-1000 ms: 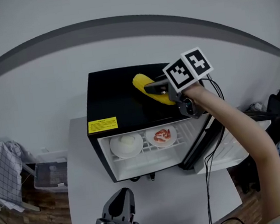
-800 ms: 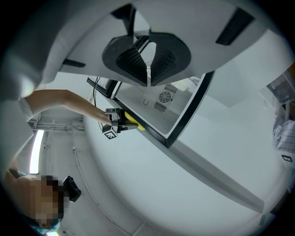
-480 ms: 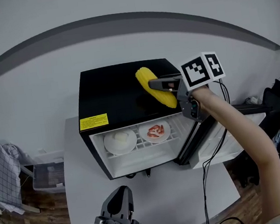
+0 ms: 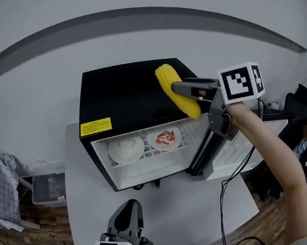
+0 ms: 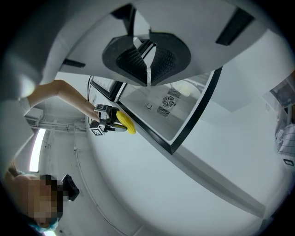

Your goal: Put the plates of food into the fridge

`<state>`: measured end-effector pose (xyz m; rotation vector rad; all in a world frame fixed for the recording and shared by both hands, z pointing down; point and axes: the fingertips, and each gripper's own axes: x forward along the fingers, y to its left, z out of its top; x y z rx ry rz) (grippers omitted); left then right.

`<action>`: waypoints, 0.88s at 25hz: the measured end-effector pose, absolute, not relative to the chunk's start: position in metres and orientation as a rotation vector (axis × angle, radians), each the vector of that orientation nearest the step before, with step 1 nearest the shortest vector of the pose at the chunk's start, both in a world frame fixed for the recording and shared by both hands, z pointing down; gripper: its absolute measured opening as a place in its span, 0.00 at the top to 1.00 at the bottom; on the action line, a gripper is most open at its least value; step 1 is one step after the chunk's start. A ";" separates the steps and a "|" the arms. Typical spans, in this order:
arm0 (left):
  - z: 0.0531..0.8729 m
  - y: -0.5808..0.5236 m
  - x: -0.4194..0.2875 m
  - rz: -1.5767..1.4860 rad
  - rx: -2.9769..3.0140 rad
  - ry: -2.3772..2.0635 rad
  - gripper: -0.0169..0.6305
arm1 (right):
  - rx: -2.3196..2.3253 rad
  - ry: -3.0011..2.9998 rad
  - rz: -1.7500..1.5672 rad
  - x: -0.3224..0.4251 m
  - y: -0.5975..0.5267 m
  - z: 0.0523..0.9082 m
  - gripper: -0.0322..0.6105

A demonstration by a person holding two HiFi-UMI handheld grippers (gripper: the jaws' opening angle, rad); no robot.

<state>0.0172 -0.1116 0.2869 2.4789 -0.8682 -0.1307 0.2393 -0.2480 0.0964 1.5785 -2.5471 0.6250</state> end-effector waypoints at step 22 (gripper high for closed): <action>0.316 -0.100 0.025 -0.087 2.498 -0.931 0.96 | 1.436 -2.722 0.611 0.190 -0.117 0.202 0.63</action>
